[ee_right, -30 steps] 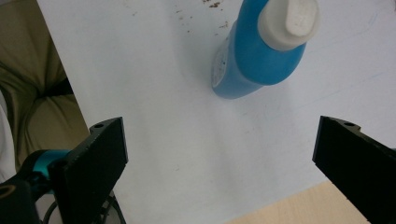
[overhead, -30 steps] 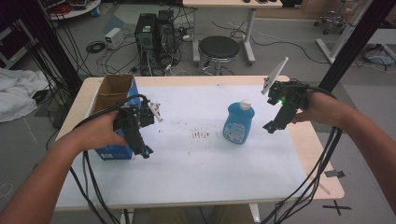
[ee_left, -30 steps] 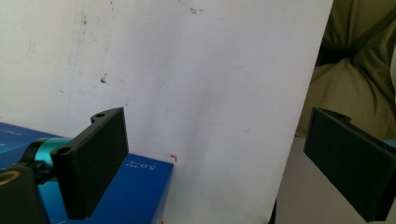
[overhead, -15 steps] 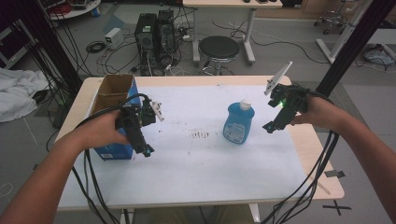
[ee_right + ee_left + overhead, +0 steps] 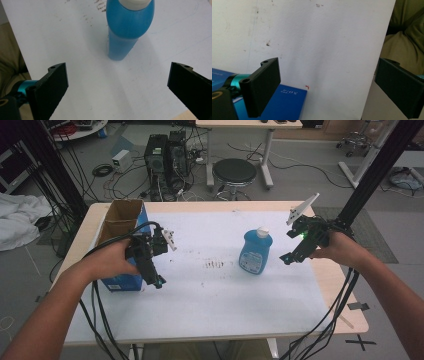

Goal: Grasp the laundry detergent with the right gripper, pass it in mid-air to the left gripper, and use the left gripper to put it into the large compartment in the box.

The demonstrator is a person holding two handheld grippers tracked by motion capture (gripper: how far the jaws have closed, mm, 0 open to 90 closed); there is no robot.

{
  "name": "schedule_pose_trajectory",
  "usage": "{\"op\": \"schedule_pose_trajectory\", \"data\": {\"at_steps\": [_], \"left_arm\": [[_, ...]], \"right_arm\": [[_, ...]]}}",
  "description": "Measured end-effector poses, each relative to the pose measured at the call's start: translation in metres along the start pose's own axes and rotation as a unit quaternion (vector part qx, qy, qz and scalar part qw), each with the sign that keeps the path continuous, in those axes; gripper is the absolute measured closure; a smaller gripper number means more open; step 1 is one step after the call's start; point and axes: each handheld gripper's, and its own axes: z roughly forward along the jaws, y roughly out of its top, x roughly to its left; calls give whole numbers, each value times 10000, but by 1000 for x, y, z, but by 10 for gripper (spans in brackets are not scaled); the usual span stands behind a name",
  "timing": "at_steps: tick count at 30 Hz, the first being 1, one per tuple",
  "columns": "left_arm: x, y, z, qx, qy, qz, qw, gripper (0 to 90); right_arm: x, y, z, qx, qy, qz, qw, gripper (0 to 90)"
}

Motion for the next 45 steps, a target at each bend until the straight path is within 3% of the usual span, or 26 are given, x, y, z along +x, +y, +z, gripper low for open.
{"op": "schedule_pose_trajectory", "data": {"at_steps": [6, 9, 10, 16, 21, 22, 33, 45], "left_arm": [[0, 0, 0, -20, 9, -12, 10000, 65], [0, 1, 1, -1, 14, -5, 10000, 65], [0, 1, 1, -14, 13, -32, 10000, 65], [1, 1, 2, 11, 12, -15, 10000, 65], [2, 3, 3, -3, 2, -20, 10000, 65], [2, 3, 3, -4, 0, -14, 10000, 65], [3, 5, 5, -13, -11, 0, 10000, 65], [5, 4, 6, -32, -14, -31, 10000, 65]], "right_arm": [[-3, -9, 11, -389, -44, 126, 9992, 22], [-4, -10, 12, -445, -59, 145, 9989, 22], [-5, -16, 16, -671, -77, 231, 9974, 22], [-5, -26, 24, -1050, -94, 331, 9939, 22], [-6, -31, 29, -1199, -100, 434, 9918, 22], [-7, -33, 32, -1308, -90, 487, 9902, 22], [-11, -39, 43, -1600, -36, 532, 9857, 22], [-14, -34, 63, -1705, 20, 526, 9840, 22]]}}
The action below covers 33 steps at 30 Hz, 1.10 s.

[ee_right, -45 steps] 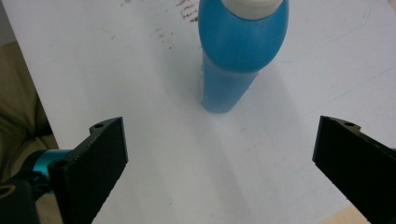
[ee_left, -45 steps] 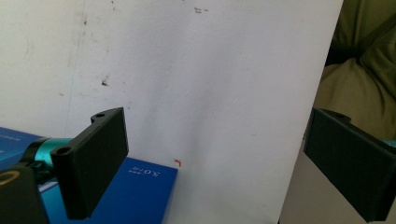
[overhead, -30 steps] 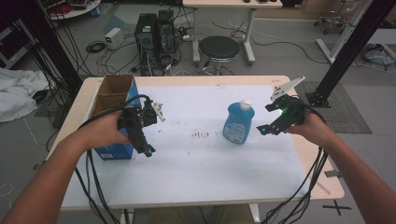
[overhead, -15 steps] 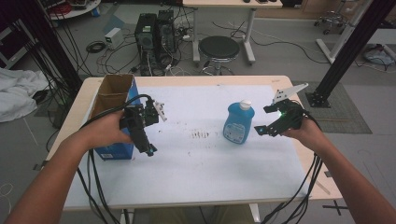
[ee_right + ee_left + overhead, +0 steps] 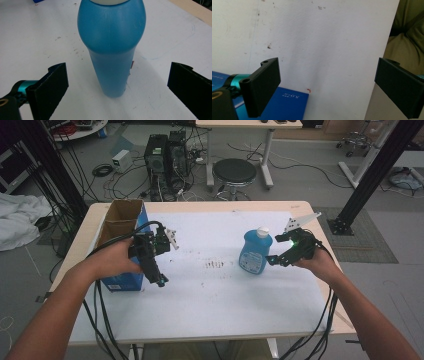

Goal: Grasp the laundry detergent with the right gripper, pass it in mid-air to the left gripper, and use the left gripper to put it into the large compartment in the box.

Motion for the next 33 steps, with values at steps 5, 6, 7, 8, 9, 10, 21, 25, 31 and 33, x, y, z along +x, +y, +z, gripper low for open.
{"op": "schedule_pose_trajectory", "data": {"at_steps": [5, 6, 7, 8, 9, 10, 21, 25, 31, 33], "left_arm": [[0, 0, 0, -5, 2, -12, 10000, 65], [0, 0, 0, 0, -1, -4, 10000, 65], [0, 0, 0, -1, -4, -13, 10000, 65], [0, 0, 0, 3, -3, -8, 10000, 65], [1, 0, 1, 6, -4, 6, 10000, 64], [0, 0, 1, -4, -6, 10, 10000, 65], [0, 0, 1, 4, -3, -3, 10000, 65], [0, -1, 0, -12, 6, -32, 10000, 64], [1, -1, 0, 1, 4, -23, 10000, 65], [0, -1, 1, -7, -3, -14, 10000, 64]], "right_arm": [[-1, 0, 7, -73, 8, -5, 10000, 22], [-2, 0, 8, -87, 9, 0, 10000, 22], [-2, -1, 11, -133, 14, 47, 9999, 22], [-2, -1, 11, -133, 14, 47, 9999, 22], [-3, -2, 13, -158, 24, 61, 9999, 22], [-3, -4, 17, -177, 33, 96, 9998, 22], [1, -4, 34, -339, 75, 64, 9994, 22], [2, -5, 38, -413, 95, 59, 9991, 22], [2, -9, 44, -627, 69, 88, 9980, 36], [3, -9, 44, -654, 61, 79, 9978, 36]]}}
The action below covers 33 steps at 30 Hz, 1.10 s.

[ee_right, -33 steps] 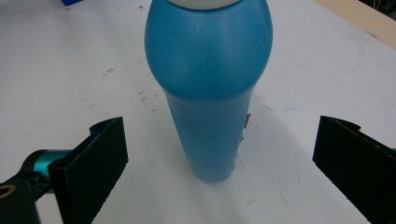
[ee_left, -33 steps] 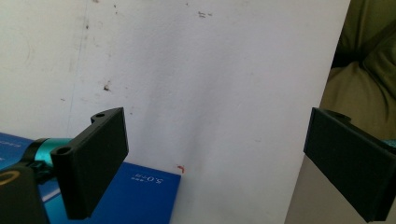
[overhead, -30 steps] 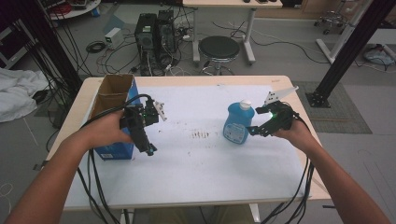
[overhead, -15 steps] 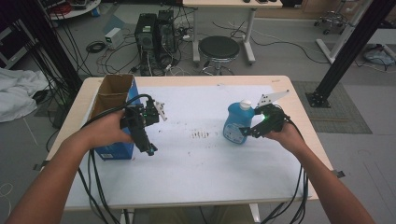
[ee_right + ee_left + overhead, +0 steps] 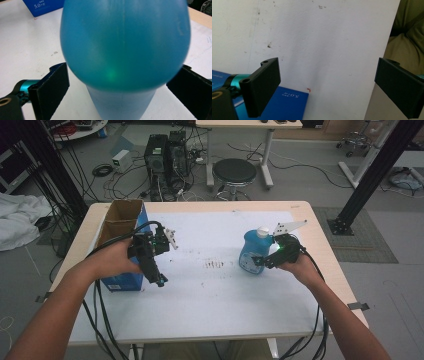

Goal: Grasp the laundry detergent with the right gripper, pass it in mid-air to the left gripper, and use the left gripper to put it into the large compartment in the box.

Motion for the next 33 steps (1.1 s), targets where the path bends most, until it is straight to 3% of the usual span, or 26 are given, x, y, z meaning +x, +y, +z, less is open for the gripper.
{"op": "schedule_pose_trajectory", "data": {"at_steps": [6, 11, 20, 22, 33], "left_arm": [[0, 1, 0, 28, -7, 14, 10000, 65], [0, 1, 1, 6, -17, -1, 10000, 65], [1, 0, 1, -2, -17, -14, 10000, 65], [1, 0, 1, -6, -18, -19, 10000, 65], [0, 1, 1, -3, -30, 12, 10000, 65]], "right_arm": [[1, -4, 4, -92, -17, -19, 10000, 51], [-1, -8, 7, -272, 71, 54, 9996, 142], [0, -11, 9, -354, 13, 42, 9994, 182], [-1, -11, 9, -399, 47, -15, 9992, 250], [0, -14, 13, -465, 2, -32, 9989, 284]]}}
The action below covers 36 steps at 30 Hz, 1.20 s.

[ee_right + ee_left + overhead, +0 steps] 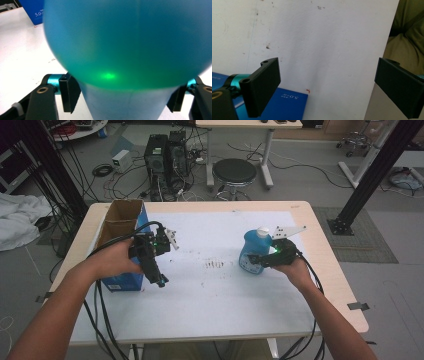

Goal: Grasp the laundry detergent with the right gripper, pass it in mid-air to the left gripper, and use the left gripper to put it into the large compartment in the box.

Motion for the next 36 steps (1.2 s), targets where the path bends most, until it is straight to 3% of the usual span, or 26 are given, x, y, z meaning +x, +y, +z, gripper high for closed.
{"op": "schedule_pose_trajectory", "data": {"at_steps": [15, 23, 29, 36], "left_arm": [[1, 0, 0, -10, 1, -3, 10000, 64], [1, 0, 2, -30, -16, -29, 10000, 65], [3, 1, -1, -61, 15, -5, 10000, 65], [2, 3, -7, -153, 55, -4, 9999, 65]], "right_arm": [[0, -1, -1, -30, -103, -159, 9998, 419], [3, -1, -1, -43, -207, -278, 9994, 446], [8, 3, -3, 91, -347, -308, 9989, 455], [12, 12, -15, 142, -200, -357, 9991, 458]]}}
